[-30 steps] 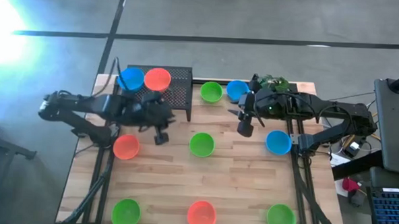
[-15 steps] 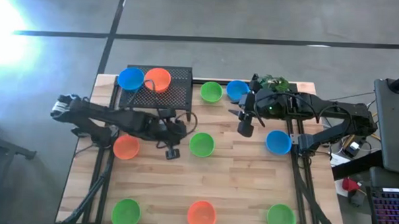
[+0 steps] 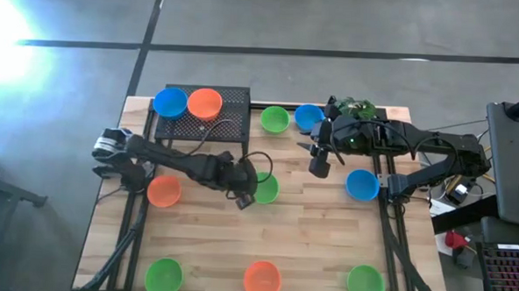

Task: Pick & Place Mini bowls
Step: Put the green bowl on the shelf

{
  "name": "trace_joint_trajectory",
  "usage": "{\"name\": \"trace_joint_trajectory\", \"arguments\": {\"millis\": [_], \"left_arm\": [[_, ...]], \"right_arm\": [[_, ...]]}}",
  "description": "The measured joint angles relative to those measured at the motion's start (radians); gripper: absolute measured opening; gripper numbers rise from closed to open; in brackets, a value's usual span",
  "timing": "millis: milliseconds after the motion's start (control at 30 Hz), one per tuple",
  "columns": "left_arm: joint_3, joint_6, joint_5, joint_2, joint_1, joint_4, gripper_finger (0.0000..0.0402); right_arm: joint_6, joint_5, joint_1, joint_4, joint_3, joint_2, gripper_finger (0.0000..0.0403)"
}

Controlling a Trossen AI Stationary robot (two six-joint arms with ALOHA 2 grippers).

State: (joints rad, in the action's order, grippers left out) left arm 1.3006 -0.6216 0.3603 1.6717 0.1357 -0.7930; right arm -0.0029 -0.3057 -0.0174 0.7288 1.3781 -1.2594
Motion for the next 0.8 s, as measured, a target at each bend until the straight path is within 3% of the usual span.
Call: {"name": "trace_joint_trajectory", "arguments": {"millis": [333, 800], "left_arm": [[0.0, -0.445, 0.0, 0.075, -0.047, 0.009, 0.0071], [0.0, -0.505, -0.037, 0.136, -0.067, 0.087, 0.0071]], "right_arm": [[0.0, 0.0, 0.0, 0.0, 0.0, 0.0, 0.0143], [0.002, 0.0, 0.0, 0.0, 0.0, 0.0, 0.014]]}}
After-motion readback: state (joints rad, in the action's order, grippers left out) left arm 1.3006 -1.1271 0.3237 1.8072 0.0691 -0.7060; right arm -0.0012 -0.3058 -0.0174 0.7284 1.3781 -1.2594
